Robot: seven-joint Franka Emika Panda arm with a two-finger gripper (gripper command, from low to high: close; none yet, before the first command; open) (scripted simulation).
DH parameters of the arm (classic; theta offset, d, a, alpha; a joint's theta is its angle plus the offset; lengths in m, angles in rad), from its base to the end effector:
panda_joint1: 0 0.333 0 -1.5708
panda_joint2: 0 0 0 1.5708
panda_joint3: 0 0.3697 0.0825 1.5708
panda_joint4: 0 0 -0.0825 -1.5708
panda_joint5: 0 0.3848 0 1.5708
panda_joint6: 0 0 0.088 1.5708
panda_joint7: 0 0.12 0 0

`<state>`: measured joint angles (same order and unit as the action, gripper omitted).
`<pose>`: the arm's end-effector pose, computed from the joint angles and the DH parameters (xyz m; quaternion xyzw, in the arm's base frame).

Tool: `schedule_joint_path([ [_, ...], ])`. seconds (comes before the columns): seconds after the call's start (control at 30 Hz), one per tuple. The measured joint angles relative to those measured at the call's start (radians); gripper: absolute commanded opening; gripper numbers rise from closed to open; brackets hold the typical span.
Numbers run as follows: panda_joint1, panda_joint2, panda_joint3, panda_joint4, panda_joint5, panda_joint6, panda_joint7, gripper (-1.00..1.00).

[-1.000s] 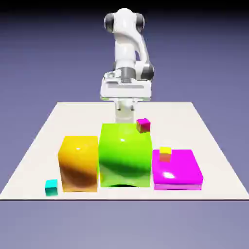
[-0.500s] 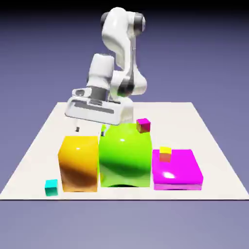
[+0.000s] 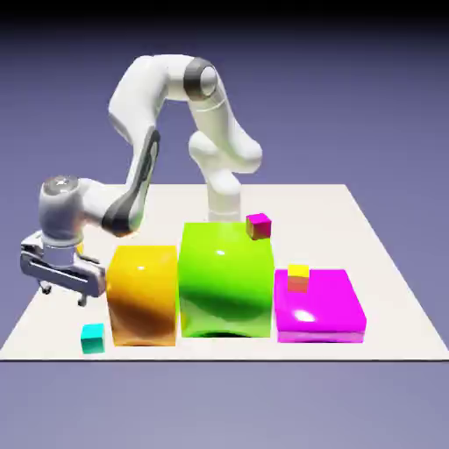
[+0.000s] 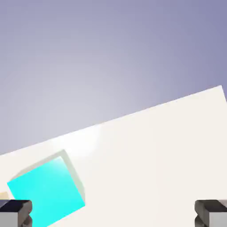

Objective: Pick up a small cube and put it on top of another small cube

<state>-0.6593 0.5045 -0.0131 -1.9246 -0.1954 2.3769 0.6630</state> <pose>0.5040 -0.4054 0.2554 0.8261 -0.5586 -0.0264 0.0687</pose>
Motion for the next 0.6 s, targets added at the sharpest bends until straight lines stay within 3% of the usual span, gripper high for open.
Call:
schedule_joint_path([
  [0.5,0.248,-0.171,-0.544,-0.472,0.609,-0.26,0.159,0.0],
  [0.6,0.248,-0.141,-0.537,-0.497,0.667,-0.232,0.14,0.0],
])
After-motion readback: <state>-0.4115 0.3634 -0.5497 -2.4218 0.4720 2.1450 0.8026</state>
